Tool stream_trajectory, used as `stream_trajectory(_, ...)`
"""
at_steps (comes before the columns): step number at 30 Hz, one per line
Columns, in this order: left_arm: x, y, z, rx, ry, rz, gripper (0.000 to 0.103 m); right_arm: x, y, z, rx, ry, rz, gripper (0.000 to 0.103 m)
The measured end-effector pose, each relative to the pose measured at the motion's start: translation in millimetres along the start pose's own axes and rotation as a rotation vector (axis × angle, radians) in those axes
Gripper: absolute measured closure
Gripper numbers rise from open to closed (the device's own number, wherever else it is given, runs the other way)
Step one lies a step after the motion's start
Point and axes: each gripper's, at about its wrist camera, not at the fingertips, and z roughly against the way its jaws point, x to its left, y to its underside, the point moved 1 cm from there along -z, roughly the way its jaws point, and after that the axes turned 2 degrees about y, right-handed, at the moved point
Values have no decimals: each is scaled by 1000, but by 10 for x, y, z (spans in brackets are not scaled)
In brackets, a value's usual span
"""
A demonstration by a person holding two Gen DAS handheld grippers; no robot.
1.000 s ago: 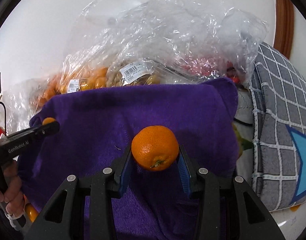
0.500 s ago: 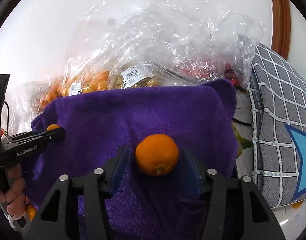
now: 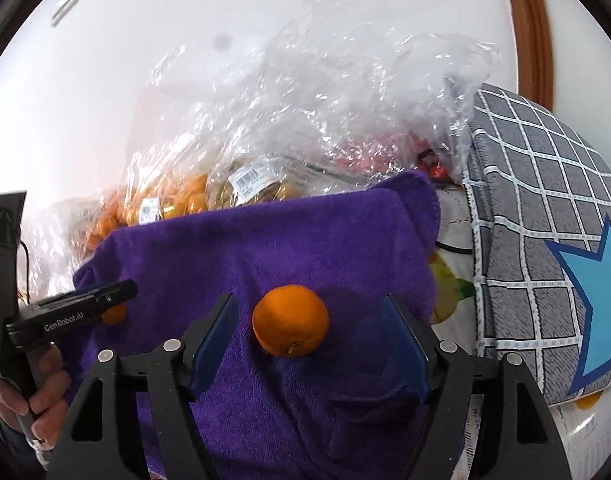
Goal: Organize fruits
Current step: 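Open the right tool onto the towel while the left tool releases its small orange, then move the right tool back to the fruit row and grasp another large orange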
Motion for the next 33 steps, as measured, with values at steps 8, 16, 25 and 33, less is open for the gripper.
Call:
stream_trajectory(8,36,-56,-67,35,11,37,46,8,-23,66,9,-20,13,30)
stream_trajectory(16,-69,-174,225,-39,-12,13,45,227,-71,110,4,32,109,30)
stream_trajectory(25,-80,-143,853,-128,-33,-7,45,357,-24,580,-68,66,129,34)
stream_trajectory(33,181,256,1176,-128,-8,26,45,352,467,818,62,-32,95,45)
